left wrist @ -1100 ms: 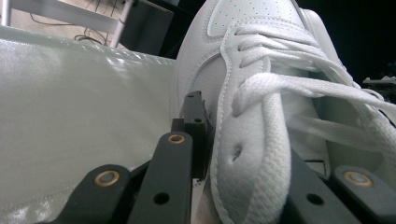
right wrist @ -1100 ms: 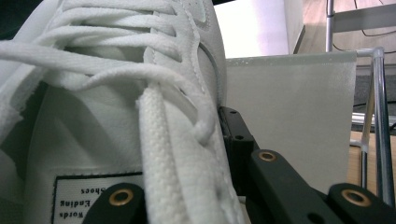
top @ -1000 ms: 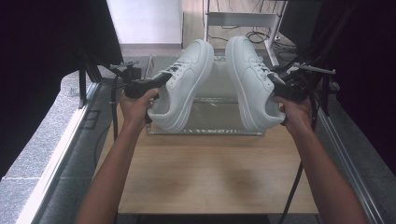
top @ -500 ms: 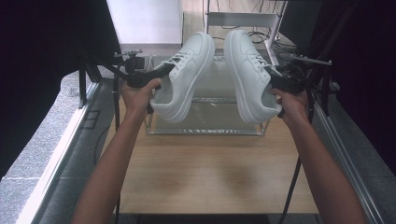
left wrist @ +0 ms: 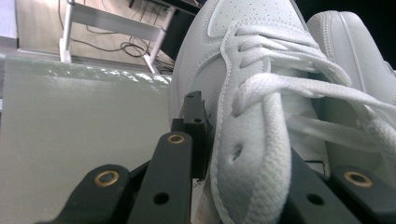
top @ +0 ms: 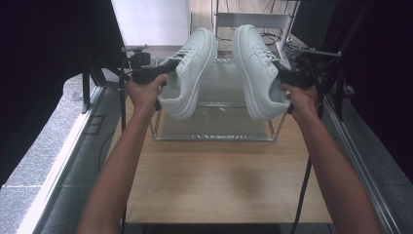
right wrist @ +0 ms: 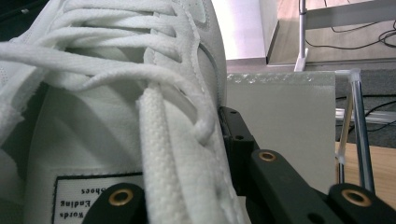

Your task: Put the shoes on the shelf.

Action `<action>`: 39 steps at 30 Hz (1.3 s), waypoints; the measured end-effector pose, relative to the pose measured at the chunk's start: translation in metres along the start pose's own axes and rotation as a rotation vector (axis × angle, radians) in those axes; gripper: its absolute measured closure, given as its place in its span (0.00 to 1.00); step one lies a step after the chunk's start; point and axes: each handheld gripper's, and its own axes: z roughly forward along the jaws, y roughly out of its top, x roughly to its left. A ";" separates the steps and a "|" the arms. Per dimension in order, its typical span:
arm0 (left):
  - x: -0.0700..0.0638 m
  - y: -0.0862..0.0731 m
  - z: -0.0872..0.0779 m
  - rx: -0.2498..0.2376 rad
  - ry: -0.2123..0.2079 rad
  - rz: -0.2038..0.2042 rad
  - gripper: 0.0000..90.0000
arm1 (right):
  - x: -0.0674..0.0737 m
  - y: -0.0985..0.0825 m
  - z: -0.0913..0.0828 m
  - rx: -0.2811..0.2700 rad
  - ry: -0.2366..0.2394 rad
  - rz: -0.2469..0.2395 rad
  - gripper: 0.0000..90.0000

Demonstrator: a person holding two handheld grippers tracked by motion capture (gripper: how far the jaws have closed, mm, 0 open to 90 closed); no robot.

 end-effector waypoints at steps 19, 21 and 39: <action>-0.007 0.025 0.036 0.047 0.065 -0.027 0.91 | 0.008 0.017 0.042 0.046 -0.088 0.007 0.97; -0.006 0.025 0.039 0.055 0.073 -0.036 0.91 | 0.008 0.017 0.050 0.056 -0.099 0.003 0.97; 0.015 0.018 0.095 0.140 0.209 -0.144 0.90 | -0.001 0.022 0.104 0.133 -0.210 0.017 0.97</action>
